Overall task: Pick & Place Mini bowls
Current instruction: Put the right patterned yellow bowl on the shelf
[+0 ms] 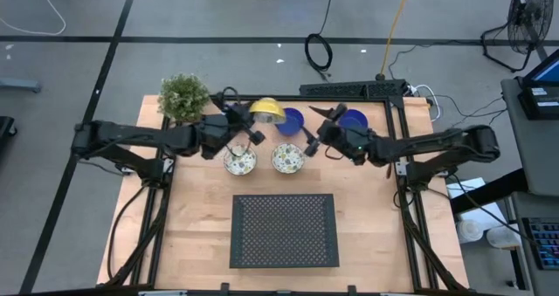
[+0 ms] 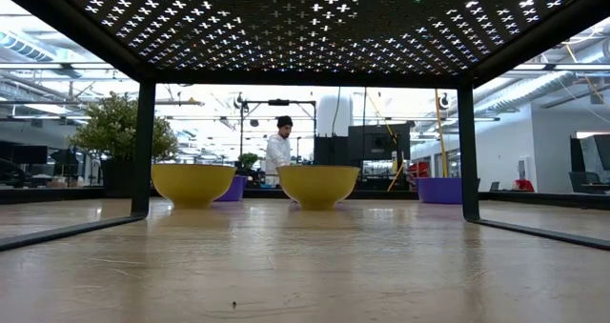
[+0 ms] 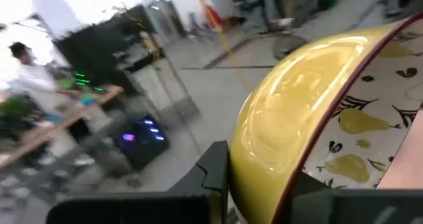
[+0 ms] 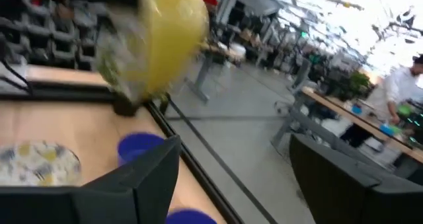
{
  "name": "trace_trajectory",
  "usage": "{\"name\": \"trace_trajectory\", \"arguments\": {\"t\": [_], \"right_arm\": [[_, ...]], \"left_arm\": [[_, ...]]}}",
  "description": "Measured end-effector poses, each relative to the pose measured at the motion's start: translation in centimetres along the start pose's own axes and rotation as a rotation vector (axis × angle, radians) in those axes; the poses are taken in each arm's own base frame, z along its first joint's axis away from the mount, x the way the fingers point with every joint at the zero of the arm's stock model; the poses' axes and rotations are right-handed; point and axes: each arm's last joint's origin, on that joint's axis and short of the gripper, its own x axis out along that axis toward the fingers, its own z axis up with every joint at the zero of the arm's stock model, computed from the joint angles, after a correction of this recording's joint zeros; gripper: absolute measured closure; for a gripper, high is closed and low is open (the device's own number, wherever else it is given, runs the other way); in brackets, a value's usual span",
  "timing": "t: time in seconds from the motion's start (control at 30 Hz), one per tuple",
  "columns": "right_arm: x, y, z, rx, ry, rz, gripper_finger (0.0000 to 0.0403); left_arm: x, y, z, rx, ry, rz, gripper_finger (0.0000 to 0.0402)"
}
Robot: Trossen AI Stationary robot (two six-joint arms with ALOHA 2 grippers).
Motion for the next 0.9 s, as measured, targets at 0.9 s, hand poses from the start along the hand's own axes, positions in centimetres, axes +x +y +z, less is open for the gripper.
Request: {"name": "trace_trajectory", "arguments": {"t": [0.9], "right_arm": [[-6.2,-5.1,-1.5,0.131,0.044,-0.111,0.0149]], "left_arm": [[-6.2,-5.5,5.1,-0.179,0.978,-1.479,0.0368]]}}
